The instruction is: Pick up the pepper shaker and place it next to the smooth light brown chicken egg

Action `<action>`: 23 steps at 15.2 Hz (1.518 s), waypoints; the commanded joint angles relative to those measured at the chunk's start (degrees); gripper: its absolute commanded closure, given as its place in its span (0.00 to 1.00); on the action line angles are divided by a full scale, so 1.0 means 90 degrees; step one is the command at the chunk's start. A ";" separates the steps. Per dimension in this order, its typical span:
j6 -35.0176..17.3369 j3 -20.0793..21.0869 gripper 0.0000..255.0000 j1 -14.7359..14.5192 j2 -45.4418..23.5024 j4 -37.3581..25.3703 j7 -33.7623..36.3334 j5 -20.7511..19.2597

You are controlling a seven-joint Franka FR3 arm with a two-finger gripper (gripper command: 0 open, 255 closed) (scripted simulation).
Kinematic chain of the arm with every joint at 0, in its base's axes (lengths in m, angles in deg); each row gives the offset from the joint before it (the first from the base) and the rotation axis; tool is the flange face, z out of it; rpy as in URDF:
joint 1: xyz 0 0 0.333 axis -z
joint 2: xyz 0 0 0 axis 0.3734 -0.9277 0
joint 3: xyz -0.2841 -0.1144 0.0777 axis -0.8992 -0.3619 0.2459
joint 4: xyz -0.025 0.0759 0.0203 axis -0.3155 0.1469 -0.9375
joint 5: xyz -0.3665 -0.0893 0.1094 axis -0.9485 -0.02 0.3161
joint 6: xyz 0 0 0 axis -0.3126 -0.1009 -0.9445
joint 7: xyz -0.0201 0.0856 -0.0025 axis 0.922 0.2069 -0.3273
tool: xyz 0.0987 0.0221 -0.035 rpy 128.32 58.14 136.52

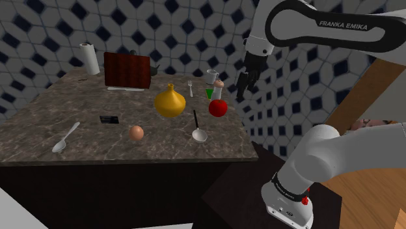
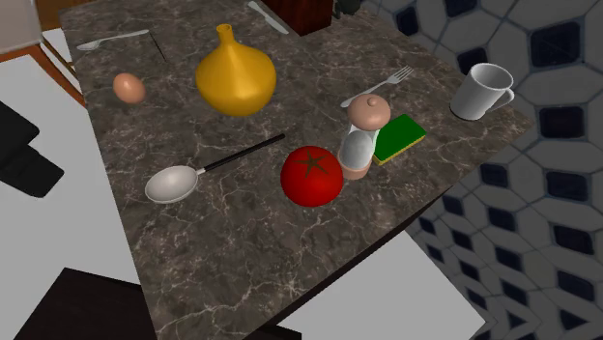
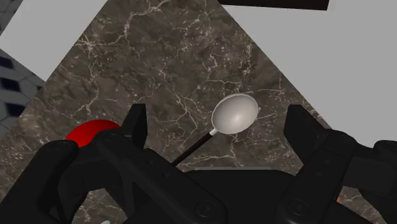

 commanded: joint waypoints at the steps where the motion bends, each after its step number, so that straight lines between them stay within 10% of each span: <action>1: 0.0000 0.0000 0.00 0.0000 0.0000 0.0000 0.0000 0.0000; 23: -0.2302 -0.1061 0.00 0.0799 -0.4723 -0.2648 -0.0860 -0.0763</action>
